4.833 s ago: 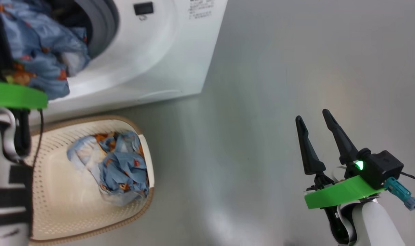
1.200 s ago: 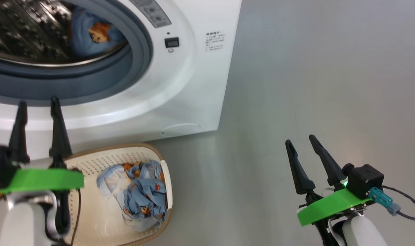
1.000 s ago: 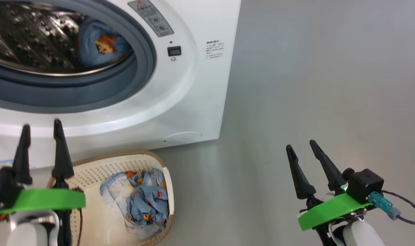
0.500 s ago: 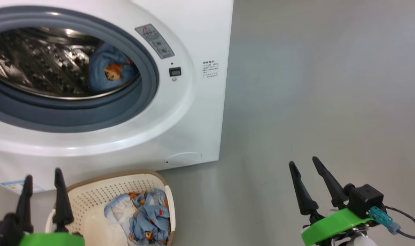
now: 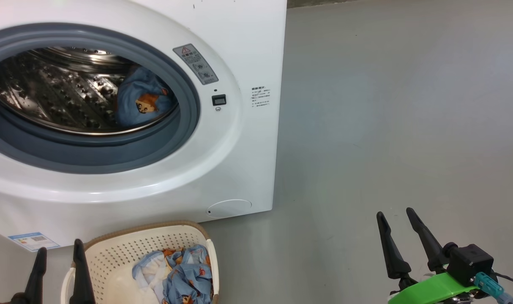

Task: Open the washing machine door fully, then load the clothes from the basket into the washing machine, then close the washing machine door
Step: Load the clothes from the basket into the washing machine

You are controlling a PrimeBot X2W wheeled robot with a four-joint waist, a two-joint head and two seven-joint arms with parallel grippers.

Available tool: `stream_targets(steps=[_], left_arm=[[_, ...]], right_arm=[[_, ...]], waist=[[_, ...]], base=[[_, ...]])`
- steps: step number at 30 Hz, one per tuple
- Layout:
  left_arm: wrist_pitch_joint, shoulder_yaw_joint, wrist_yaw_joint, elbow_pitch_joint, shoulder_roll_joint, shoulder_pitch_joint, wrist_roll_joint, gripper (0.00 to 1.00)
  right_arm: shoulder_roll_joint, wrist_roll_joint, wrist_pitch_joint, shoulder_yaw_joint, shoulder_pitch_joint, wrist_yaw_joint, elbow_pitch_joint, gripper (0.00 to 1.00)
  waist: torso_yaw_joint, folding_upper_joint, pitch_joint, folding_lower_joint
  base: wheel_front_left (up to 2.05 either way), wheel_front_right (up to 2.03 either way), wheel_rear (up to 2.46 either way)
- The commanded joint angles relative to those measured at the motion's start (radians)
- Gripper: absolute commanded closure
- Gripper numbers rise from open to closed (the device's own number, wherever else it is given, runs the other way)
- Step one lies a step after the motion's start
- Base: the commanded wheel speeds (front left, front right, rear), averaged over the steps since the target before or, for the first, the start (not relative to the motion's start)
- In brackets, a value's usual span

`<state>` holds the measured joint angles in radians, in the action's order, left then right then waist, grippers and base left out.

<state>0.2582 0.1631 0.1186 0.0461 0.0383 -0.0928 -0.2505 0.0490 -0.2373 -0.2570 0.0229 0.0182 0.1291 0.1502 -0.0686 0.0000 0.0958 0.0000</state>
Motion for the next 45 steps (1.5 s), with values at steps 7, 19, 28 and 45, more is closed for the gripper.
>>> stream_targets(steps=[7,19,28,45], left_arm=[[0.004,0.021,-0.023,-0.037,0.012,-0.006,-0.004,0.00],[0.004,0.003,-0.026,-0.028,0.012,-0.008,-0.012,0.00],[0.004,0.000,-0.024,-0.030,0.012,-0.007,-0.015,0.00],[0.004,-0.056,-0.004,0.079,0.012,0.085,-0.045,0.00]], right_arm=[[0.001,0.012,-0.005,0.024,0.002,0.002,-0.036,0.00],[0.001,0.019,-0.005,0.026,0.000,0.002,-0.036,0.00],[0.001,0.022,-0.005,0.022,0.002,0.002,-0.035,0.00],[0.001,0.011,-0.005,0.038,0.041,0.002,-0.041,0.00]], waist=[[-0.002,0.0000,-0.001,0.0000],[0.005,0.0000,-0.004,0.0000],[0.020,0.0000,0.001,0.0000],[0.006,0.0000,0.168,0.0000]], base=[[0.00,0.00,0.00],[0.00,0.00,0.00],[0.00,0.00,0.00],[0.00,0.00,0.00]])
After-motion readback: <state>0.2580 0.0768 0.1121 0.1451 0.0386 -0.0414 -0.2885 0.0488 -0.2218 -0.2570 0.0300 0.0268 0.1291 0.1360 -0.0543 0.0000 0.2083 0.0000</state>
